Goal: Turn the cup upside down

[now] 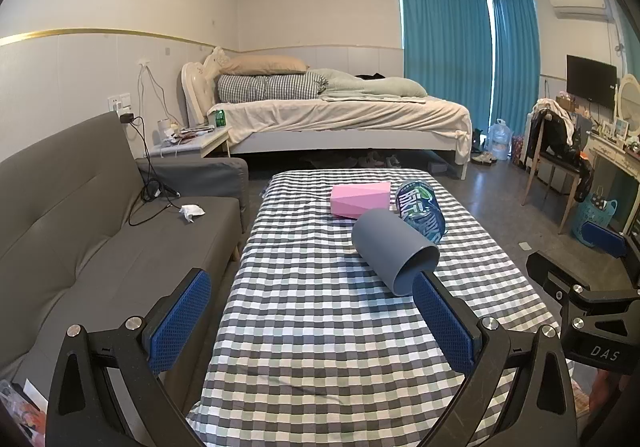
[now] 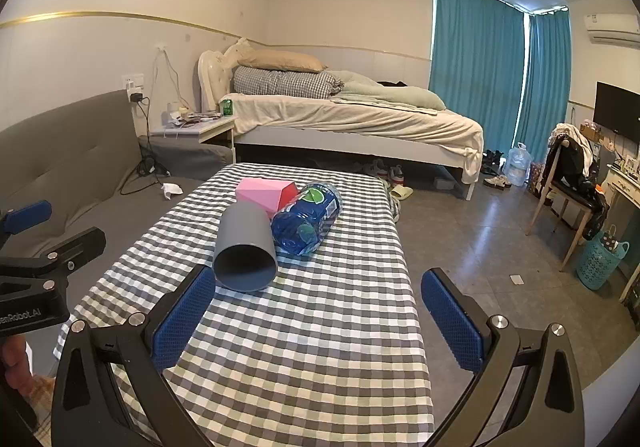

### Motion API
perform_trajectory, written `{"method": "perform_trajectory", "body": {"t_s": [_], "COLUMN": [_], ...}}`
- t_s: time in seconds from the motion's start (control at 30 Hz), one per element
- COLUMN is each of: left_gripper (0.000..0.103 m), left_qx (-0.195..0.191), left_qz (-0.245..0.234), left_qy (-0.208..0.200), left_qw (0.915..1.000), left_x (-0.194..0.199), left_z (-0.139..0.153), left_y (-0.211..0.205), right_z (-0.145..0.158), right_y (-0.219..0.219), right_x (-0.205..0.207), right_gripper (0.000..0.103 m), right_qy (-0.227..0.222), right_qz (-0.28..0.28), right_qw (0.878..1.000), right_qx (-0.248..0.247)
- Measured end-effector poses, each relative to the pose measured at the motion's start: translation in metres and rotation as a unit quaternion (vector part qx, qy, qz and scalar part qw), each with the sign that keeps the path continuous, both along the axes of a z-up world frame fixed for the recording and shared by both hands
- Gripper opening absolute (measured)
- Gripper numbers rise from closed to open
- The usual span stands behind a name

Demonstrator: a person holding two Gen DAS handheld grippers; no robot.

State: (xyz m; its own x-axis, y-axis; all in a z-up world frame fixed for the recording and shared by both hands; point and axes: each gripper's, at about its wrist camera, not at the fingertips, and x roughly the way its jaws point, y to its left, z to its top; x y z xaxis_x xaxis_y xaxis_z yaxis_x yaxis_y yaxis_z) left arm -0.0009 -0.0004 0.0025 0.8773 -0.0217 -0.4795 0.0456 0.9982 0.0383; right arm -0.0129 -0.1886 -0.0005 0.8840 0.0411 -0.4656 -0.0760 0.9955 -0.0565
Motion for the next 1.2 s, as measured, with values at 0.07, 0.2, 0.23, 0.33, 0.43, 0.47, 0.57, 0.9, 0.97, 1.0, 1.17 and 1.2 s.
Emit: {"method": "perform_trajectory", "body": {"t_s": [0.07, 0.2, 0.23, 0.33, 0.43, 0.47, 0.57, 0.9, 0.97, 1.0, 1.17, 1.2], "left_gripper": [0.103, 0.103, 0.103, 0.103, 0.103, 0.103, 0.103, 0.103, 0.103, 0.103, 0.103, 0.103], "left_qx": [0.000, 0.000, 0.000, -0.001, 0.000, 0.000, -0.001, 0.000, -0.001, -0.003, -0.007, -0.006], "left_qz": [0.000, 0.000, 0.000, 0.000, 0.001, 0.000, 0.000, 0.005, 0.007, 0.008, 0.011, 0.013], "left_qy": [0.000, 0.000, 0.000, 0.000, 0.000, -0.001, -0.001, -0.003, -0.005, -0.007, -0.010, -0.009], "left_qw": [1.0000, 1.0000, 1.0000, 1.0000, 1.0000, 1.0000, 1.0000, 1.0000, 1.0000, 0.9999, 0.9999, 0.9999], "left_x": [0.000, 0.000, 0.001, 0.000, 0.000, 0.000, 0.001, 0.000, -0.001, -0.001, 0.001, 0.003], "left_z": [0.000, 0.000, 0.000, 0.000, 0.000, 0.000, -0.001, -0.001, 0.000, 0.001, 0.003, 0.003], "left_y": [0.000, 0.000, 0.000, 0.000, 0.000, 0.000, 0.001, 0.001, 0.002, 0.003, 0.004, 0.004], "right_z": [0.000, 0.000, 0.000, 0.000, 0.000, -0.001, -0.001, 0.002, 0.004, 0.005, 0.008, 0.008], "right_y": [0.000, 0.000, -0.001, -0.001, -0.001, -0.001, -0.001, 0.001, 0.001, 0.002, 0.007, 0.009], "right_x": [0.000, 0.000, 0.000, 0.000, 0.000, 0.000, 0.000, -0.002, -0.002, -0.003, -0.002, -0.002], "right_gripper": [0.103, 0.103, 0.103, 0.103, 0.103, 0.103, 0.103, 0.103, 0.103, 0.103, 0.103, 0.103], "right_qy": [0.000, 0.000, 0.000, -0.001, -0.001, -0.001, -0.002, -0.008, -0.006, -0.008, -0.007, -0.005], "right_qz": [0.001, 0.000, 0.001, 0.000, 0.001, 0.000, 0.001, 0.005, 0.006, 0.008, 0.018, 0.020], "right_qw": [1.000, 1.000, 1.000, 1.000, 1.000, 1.000, 1.000, 1.000, 1.000, 1.000, 1.000, 1.000], "right_qx": [0.000, 0.001, 0.001, 0.001, 0.002, 0.002, 0.002, 0.003, 0.002, 0.001, -0.005, -0.007]}}
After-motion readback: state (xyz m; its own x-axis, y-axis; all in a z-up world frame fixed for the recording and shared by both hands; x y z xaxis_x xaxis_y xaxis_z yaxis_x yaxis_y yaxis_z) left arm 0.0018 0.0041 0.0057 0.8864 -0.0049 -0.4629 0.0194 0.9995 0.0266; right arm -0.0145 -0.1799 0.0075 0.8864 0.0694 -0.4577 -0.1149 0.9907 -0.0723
